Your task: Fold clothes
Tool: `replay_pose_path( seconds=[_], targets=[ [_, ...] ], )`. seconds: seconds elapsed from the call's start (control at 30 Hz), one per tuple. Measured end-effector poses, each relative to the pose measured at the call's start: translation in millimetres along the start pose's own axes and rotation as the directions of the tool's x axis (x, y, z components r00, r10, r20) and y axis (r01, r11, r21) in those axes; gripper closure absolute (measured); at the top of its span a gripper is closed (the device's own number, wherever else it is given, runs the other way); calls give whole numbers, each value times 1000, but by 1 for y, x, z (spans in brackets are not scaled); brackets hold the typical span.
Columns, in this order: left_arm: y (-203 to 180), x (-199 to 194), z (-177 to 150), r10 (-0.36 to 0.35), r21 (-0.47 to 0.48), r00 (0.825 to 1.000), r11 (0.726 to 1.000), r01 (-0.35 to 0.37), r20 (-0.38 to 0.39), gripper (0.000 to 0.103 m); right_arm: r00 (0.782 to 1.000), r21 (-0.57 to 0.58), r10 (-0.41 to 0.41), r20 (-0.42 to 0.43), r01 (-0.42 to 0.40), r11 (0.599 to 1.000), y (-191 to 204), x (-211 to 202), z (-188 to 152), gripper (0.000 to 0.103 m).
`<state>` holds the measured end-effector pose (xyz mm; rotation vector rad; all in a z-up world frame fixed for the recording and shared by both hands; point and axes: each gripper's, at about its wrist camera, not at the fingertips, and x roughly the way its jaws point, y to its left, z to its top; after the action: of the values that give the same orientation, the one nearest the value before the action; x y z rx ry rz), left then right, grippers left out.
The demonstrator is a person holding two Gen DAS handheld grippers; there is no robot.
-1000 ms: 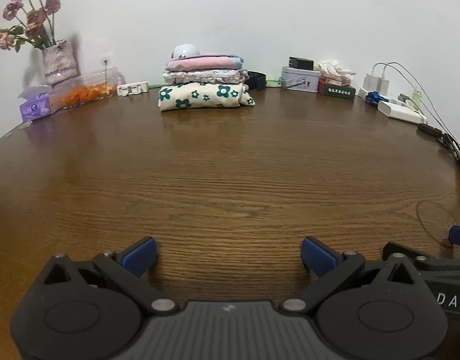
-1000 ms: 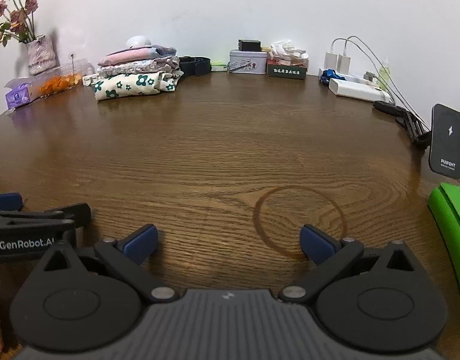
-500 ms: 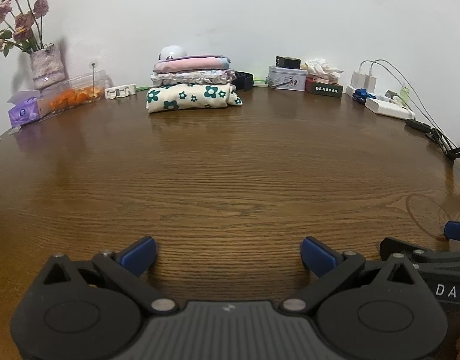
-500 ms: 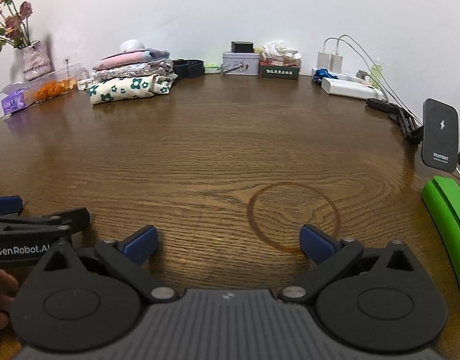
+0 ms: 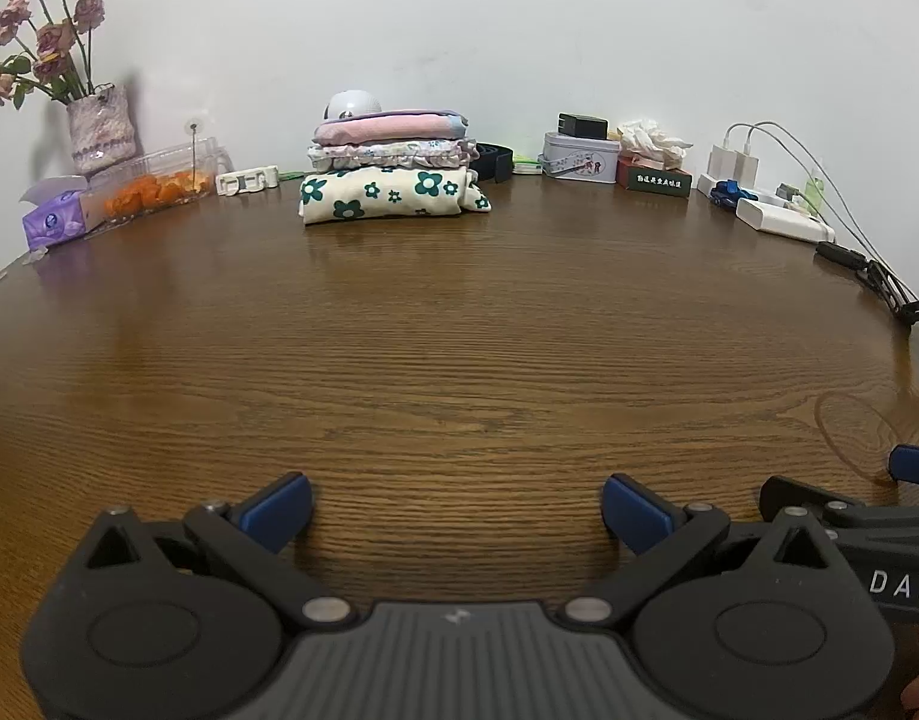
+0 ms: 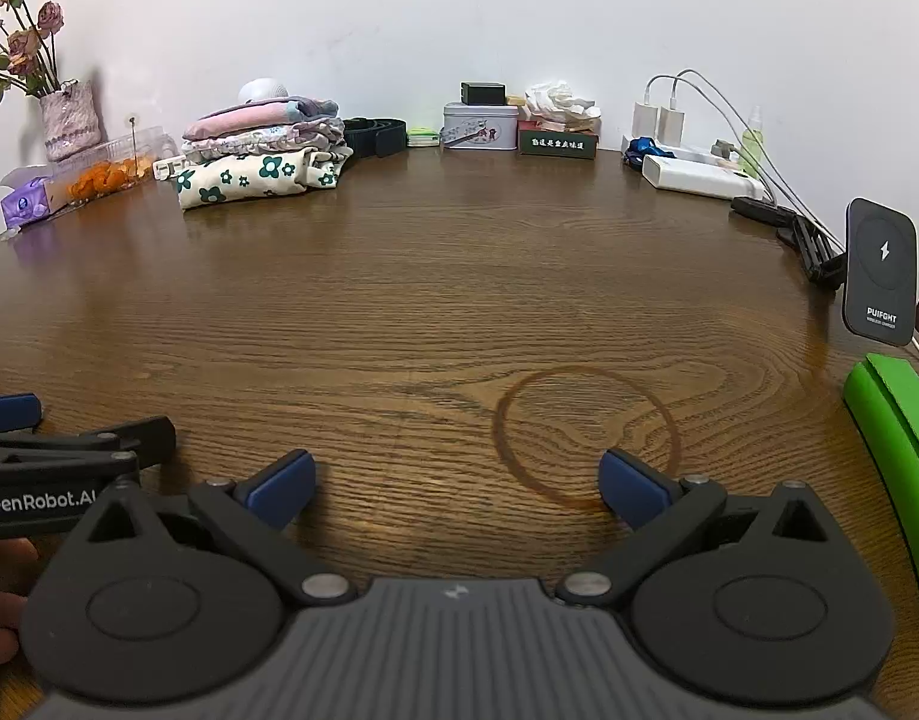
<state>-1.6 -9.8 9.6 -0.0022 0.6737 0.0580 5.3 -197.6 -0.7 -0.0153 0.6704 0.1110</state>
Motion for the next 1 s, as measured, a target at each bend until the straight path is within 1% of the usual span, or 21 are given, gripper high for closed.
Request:
replay_pose_path(
  seconds=[0.53,1.0],
  targets=[
    [0,0,0,-2,-1,1000,1000,2,0,0,1000,-11,24,0,-24,1000,-1,0,0,1],
    [1,0,0,-2,-1,1000,1000,2,-1,0,1000,-11,26,1,-26,1000,-1,0,0,1]
  ],
)
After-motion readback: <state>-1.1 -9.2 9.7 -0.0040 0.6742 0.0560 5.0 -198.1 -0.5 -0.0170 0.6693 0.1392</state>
